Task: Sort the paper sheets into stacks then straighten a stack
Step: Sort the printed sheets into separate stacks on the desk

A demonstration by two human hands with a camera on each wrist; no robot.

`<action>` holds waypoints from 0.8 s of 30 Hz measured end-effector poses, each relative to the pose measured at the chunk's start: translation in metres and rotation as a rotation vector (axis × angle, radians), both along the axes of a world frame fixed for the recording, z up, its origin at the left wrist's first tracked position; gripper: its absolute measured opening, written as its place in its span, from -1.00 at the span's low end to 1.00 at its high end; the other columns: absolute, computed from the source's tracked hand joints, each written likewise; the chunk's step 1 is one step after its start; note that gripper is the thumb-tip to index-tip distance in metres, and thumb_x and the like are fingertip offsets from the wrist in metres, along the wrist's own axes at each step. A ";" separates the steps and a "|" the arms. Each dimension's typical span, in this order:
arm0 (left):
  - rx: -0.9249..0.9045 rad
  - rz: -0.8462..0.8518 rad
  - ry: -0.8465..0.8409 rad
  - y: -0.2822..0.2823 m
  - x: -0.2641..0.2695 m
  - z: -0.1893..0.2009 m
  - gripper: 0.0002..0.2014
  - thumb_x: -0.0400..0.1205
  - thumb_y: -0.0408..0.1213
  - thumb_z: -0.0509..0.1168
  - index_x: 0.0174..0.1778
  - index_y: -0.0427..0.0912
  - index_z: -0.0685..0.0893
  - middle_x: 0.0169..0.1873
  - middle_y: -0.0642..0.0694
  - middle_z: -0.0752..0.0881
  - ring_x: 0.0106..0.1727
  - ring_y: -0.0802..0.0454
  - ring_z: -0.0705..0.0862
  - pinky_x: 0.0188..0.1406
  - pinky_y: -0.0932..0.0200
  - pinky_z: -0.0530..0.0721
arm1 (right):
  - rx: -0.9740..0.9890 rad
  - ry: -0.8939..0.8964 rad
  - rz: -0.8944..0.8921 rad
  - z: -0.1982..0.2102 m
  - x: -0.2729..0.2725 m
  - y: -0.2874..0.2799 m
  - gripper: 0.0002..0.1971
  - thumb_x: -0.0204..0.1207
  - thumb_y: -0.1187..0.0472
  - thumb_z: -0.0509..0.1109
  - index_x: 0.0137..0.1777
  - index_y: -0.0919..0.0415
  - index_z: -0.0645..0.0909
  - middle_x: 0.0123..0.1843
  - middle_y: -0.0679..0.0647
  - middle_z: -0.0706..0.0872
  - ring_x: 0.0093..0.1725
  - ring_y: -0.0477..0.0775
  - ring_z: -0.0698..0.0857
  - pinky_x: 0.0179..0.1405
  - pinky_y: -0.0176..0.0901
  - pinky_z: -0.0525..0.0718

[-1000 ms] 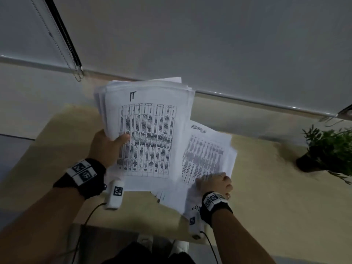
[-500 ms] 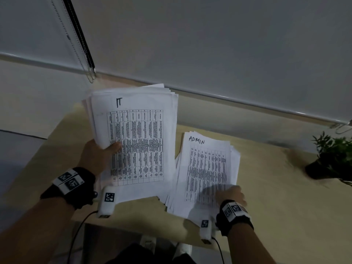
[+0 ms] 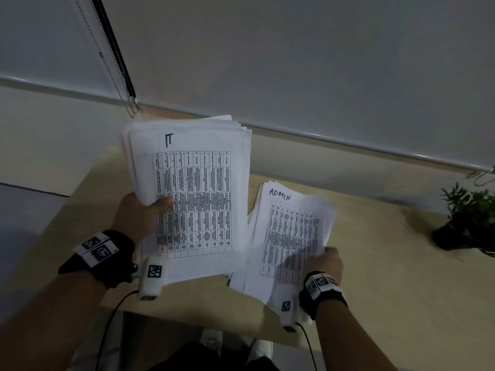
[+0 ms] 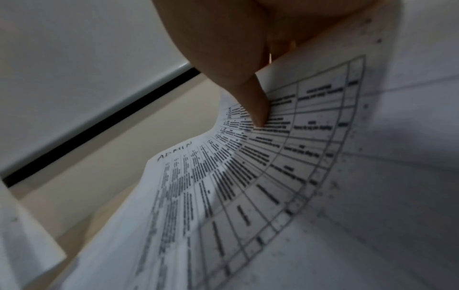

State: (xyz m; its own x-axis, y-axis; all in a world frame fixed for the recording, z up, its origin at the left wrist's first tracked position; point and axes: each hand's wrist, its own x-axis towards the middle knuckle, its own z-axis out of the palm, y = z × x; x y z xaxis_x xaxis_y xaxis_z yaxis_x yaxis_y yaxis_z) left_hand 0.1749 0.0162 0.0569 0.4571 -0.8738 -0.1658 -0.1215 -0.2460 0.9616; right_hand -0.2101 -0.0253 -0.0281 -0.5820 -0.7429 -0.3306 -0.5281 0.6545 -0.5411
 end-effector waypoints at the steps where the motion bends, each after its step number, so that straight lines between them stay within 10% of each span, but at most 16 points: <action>1: 0.005 0.001 0.012 0.001 0.001 -0.003 -0.78 0.55 -0.24 0.51 0.10 -0.04 0.75 0.04 -0.04 0.81 0.04 0.07 0.76 0.20 0.03 0.62 | 0.000 -0.005 -0.004 0.002 -0.004 -0.001 -0.88 0.52 0.31 0.38 0.02 0.22 0.53 -0.01 0.33 0.75 -0.17 0.32 0.70 -0.10 0.11 0.76; 7: 0.073 -0.009 0.099 0.004 -0.017 -0.020 -0.78 0.56 -0.25 0.50 0.11 -0.10 0.76 0.00 0.01 0.81 0.02 0.11 0.76 0.20 0.01 0.61 | 0.215 -0.007 0.076 -0.003 0.004 -0.003 -0.42 0.38 -0.05 0.54 0.22 0.38 0.53 0.19 0.33 0.65 0.04 0.36 0.73 0.05 0.14 0.76; 15: 0.132 -0.026 0.109 0.003 -0.029 -0.032 -0.71 0.54 -0.21 0.52 0.16 -0.13 0.73 -0.02 -0.01 0.80 0.01 0.07 0.74 0.16 0.01 0.59 | 0.046 0.125 0.179 0.011 -0.010 0.005 -0.89 0.59 0.21 0.30 -0.06 0.27 0.53 0.01 0.33 0.72 -0.02 0.38 0.73 -0.13 0.02 0.63; 20: 0.283 -0.061 0.171 -0.001 -0.045 -0.062 -0.80 0.51 -0.26 0.54 -0.01 -0.16 0.71 0.00 -0.12 0.78 0.08 -0.15 0.72 0.28 -0.15 0.58 | -0.129 0.156 0.307 0.048 -0.041 -0.011 -0.92 0.59 0.28 0.30 -0.08 0.30 0.52 -0.19 0.34 0.68 -0.26 0.30 0.64 -0.31 -0.03 0.58; 24: 0.481 -0.109 0.110 -0.008 -0.057 -0.096 -0.49 0.45 -0.15 0.59 0.25 -0.33 0.68 0.20 -0.23 0.77 0.25 -0.27 0.70 0.37 -0.22 0.58 | -0.403 0.200 0.280 0.111 -0.064 -0.028 -0.81 0.54 0.25 0.35 -0.28 0.31 0.52 -0.35 0.25 0.58 -0.33 0.22 0.53 -0.31 -0.07 0.43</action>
State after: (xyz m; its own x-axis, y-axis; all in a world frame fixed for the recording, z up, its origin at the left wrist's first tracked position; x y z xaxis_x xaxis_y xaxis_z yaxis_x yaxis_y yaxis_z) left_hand 0.1179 0.0078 -0.0389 0.3250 -0.7281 -0.6036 -0.0754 -0.6562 0.7508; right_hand -0.2739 -0.0531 0.0826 -0.3657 -0.9241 0.1108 -0.7714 0.2344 -0.5915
